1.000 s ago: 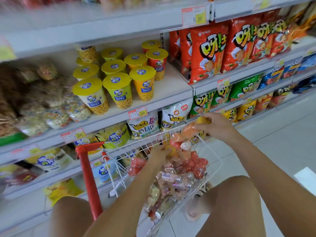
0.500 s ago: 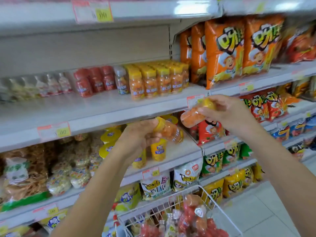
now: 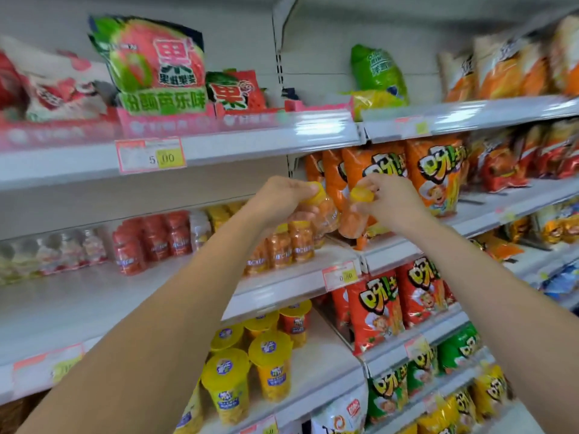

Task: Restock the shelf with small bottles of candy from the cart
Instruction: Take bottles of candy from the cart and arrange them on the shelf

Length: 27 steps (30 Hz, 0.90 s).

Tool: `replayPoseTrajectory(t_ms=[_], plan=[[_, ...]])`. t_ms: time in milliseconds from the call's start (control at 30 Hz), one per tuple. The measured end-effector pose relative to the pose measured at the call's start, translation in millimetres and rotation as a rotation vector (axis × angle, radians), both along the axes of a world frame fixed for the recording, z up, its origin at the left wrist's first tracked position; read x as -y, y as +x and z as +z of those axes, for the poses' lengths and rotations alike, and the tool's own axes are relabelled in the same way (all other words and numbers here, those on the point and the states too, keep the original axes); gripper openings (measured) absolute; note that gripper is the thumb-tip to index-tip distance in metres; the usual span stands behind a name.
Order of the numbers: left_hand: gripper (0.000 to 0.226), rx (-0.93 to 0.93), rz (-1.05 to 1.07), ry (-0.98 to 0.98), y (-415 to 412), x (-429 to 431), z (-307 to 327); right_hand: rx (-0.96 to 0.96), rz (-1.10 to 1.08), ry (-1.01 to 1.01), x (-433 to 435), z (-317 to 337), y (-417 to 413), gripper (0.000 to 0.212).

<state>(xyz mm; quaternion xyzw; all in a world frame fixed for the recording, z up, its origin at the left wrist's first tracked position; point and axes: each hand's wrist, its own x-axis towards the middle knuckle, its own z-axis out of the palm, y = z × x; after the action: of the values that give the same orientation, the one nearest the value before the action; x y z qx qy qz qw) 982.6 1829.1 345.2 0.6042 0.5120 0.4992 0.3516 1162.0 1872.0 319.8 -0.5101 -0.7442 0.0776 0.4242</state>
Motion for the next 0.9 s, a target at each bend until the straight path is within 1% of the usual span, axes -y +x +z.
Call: replayPoseTrajectory(t_ms=[100,200,333,500,567,633,700,733,767,833,900], plan=[[0.029,-0.16,0.01,-0.06,8.8,-27.7,2.6,0.026,-0.023,0.001,-14.2,-2.3,4.2,0.046],[0.032,-0.3,0.023,-0.136,18.1,-50.1,5.3,0.057,-0.006,-0.015,-23.2,-7.5,8.1,0.048],[0.037,-0.42,0.021,-0.216,29.6,-72.8,6.1,0.077,0.02,-0.065,-30.4,-14.5,15.1,0.051],[0.03,-0.646,0.042,-0.305,37.0,-89.3,0.1,-0.032,0.08,-0.152,-34.5,-21.6,29.5,0.048],[0.023,-0.724,0.045,-0.318,38.5,-92.0,-3.0,-0.039,0.092,-0.159,-35.5,-24.6,33.9,0.046],[0.005,-0.812,0.066,-0.269,37.6,-94.2,-3.4,-0.048,0.09,-0.156,-37.3,-27.4,36.8,0.045],[0.016,-0.989,0.105,-0.157,35.6,-97.5,-3.5,-0.067,0.09,-0.157,-39.0,-29.4,38.4,0.044],[0.016,-1.063,0.12,-0.119,35.2,-97.7,-4.1,-0.079,0.095,-0.158,-39.6,-29.9,38.8,0.044],[0.02,-1.133,0.129,-0.078,34.8,-96.6,-5.6,-0.09,0.101,-0.159,-40.6,-30.3,39.1,0.044],[0.041,-1.25,0.159,-0.019,34.1,-94.2,-10.4,-0.109,0.117,-0.158,-41.3,-30.3,39.8,0.043],[0.047,-1.34,0.191,0.042,31.6,-93.1,-14.9,-0.14,0.136,-0.164,-42.4,-30.0,40.8,0.041]])
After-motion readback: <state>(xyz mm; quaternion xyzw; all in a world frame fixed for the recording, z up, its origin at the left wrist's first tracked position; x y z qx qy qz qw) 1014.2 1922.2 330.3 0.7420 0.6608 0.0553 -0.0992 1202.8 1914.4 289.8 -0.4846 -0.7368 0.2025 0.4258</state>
